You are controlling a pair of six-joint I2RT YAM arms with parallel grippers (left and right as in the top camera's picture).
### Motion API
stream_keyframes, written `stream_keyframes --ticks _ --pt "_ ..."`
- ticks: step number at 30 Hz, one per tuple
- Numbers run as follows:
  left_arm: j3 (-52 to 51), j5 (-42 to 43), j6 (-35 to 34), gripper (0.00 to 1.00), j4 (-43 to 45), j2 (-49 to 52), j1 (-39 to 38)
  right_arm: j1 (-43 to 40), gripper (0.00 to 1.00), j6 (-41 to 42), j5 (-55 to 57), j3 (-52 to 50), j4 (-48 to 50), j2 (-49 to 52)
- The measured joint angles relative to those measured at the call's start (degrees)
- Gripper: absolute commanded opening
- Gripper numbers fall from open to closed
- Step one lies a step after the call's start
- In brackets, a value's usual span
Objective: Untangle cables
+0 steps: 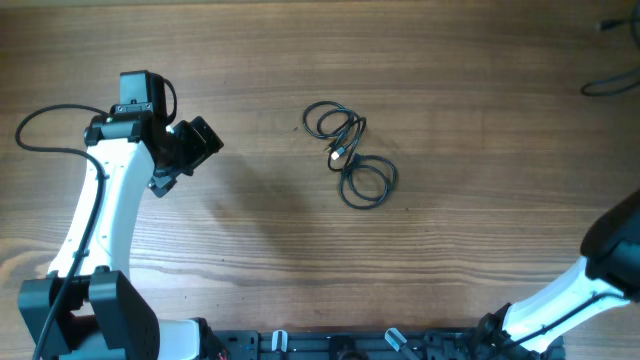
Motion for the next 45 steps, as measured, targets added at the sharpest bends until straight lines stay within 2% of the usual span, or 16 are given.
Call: stream_keyframes --ticks 3,9,12,15,17,19,20,22,24,27,29,34,35,39,40,45 --pt "0.0 0.0 0.0 1.0 -0.02 0.0 0.0 0.0 1.0 -1.33 0.22 0.0 -0.09 5.81" --pt "0.0 0.0 0.0 1.0 -0.02 0.0 0.0 0.0 1.0 -1.16 -0.07 -0.04 -13.14 8.72" --pt "-0.02 0.0 0.0 1.0 -0.07 0.0 0.0 0.0 1.0 -0.15 -5.81 -0.02 -20.65 8.7" --pt "-0.02 0.0 0.0 1.0 0.0 0.0 0.0 0.0 1.0 1.27 -12.85 -0.02 -23.5 8.46" --pt "-0.02 0.0 0.0 1.0 0.0 0.0 0.0 0.0 1.0 2.73 -17.31 -0.07 -24.3 5.66" --pt "-0.02 0.0 0.0 1.0 -0.02 0.0 0.0 0.0 1.0 5.31 -19.02 0.07 -28.39 0.48" --pt "-0.02 -0.02 0.0 1.0 -0.02 0.0 0.0 0.0 1.0 7.39 -20.15 0.22 -33.68 -3.78" --pt "-0.02 0.0 0.0 1.0 -0.04 0.0 0.0 0.35 1.0 10.01 -23.98 0.96 -41.68 -6.19" --pt "-0.02 0.0 0.0 1.0 -0.02 0.0 0.0 1.84 1.0 10.21 -29.11 0.79 -43.36 -5.86" --pt "-0.02 0.0 0.0 1.0 0.0 0.0 0.0 8.57 1.0 6.8 -35.76 0.74 -43.52 -5.88" --pt "-0.02 0.0 0.0 1.0 0.02 0.0 0.0 17.35 1.0 1.51 -40.92 0.74 -45.2 -5.9" --pt "-0.02 0.0 0.0 1.0 -0.09 0.0 0.0 34.73 0.99 -7.17 -46.88 0.79 -58.4 -6.03" --pt "-0.02 0.0 0.0 1.0 -0.09 0.0 0.0 37.05 0.96 -8.07 -46.29 0.66 -62.55 -6.12" --pt "-0.02 0.0 0.0 1.0 -0.02 0.0 0.0 44.09 0.85 -9.7 -44.94 -3.06 -65.35 -6.45" --pt "-0.02 0.0 0.0 1.0 0.0 0.0 0.0 46.97 0.79 -9.7 -43.34 -5.68 -64.52 -6.45" --pt "-0.02 0.0 0.0 1.0 -0.02 0.0 0.0 50.95 0.6 -6.03 -36.85 -13.07 -55.98 -6.67"
